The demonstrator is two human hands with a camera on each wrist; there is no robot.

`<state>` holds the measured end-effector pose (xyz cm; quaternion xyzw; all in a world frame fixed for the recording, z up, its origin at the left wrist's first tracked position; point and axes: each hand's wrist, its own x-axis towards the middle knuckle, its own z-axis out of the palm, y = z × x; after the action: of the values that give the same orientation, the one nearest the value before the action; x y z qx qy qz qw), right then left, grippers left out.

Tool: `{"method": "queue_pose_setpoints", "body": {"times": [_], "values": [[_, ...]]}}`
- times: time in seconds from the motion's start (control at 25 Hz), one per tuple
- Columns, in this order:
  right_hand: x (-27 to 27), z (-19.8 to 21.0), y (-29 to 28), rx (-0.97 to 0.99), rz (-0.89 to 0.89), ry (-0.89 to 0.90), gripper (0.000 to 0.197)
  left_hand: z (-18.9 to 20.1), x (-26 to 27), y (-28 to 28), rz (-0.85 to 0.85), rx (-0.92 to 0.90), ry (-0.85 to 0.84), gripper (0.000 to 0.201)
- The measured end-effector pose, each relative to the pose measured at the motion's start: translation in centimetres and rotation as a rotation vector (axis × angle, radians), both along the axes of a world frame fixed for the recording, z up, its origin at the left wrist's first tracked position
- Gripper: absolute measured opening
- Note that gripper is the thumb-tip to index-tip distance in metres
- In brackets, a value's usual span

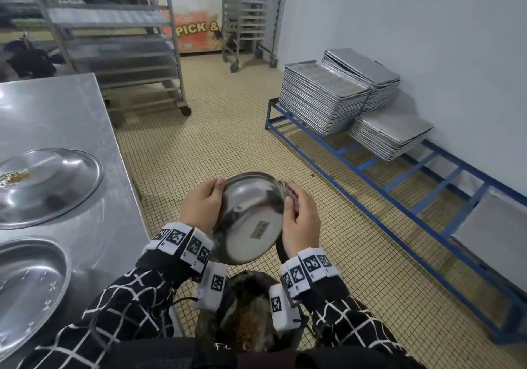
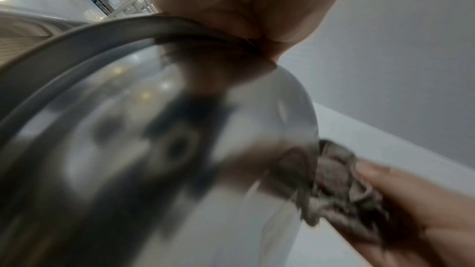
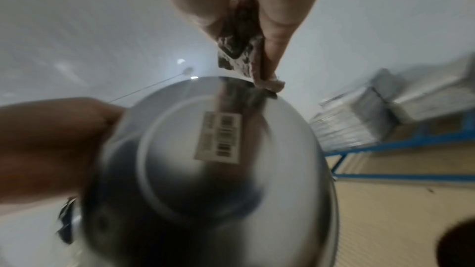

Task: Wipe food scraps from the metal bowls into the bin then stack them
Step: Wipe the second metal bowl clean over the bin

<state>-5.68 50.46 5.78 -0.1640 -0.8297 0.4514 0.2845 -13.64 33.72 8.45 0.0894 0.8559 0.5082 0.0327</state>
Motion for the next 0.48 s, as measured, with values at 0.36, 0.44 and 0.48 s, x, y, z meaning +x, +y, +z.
{"method": "queue_pose_setpoints", "body": {"times": [0.36, 0.44, 0.48], "values": [[-1.6, 0.0, -2.5, 0.352, 0.026, -0.072, 0.046, -0.2, 0.6, 0.6, -0.001, 0.070, 0.005, 0.045], [-1.5, -0.9, -0.7, 0.018, -0.097, -0.168, 0.047, -0.6, 0.7, 0.2, 0.059, 0.111, -0.027, 0.049], [-1.2, -1.8, 0.2, -0.155, -0.129, -0.210, 0.047, -0.7, 0.8, 0.0, 0.086, 0.174, -0.076, 0.045]]}}
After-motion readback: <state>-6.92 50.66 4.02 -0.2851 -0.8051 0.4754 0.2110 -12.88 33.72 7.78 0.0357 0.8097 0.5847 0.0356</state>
